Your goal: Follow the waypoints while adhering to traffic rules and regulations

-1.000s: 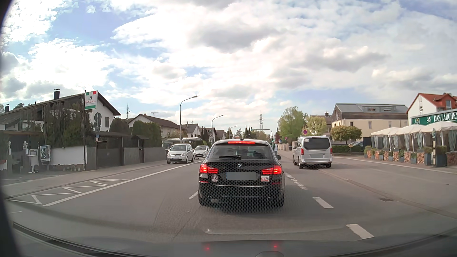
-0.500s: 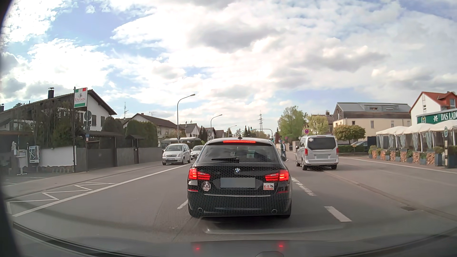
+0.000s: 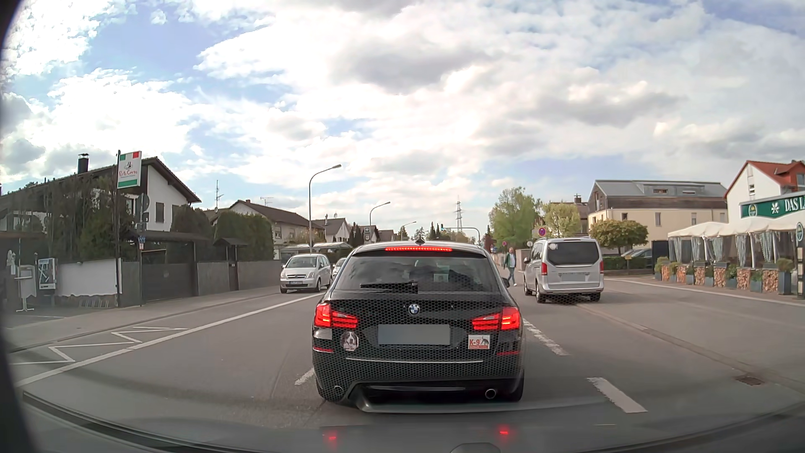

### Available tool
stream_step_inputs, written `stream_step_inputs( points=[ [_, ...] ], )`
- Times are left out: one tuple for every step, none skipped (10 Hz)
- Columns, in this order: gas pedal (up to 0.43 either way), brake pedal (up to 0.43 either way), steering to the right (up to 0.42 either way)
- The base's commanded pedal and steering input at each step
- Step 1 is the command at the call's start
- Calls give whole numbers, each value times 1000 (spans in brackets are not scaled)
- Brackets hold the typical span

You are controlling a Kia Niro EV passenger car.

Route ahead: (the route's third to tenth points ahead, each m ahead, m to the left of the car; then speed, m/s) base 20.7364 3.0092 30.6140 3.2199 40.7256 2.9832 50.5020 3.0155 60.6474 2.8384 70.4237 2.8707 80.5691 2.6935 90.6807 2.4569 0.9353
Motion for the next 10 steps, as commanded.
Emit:
stream_step_inputs(
  points=[
    [0,274,3],
    [0,232,3],
    [0,232,4],
    [0,238,3],
    [0,256,3],
    [0,250,3],
    [0,232,2],
    [0,220,1],
    [0,220,-3],
    [0,226,-6]
  ],
)
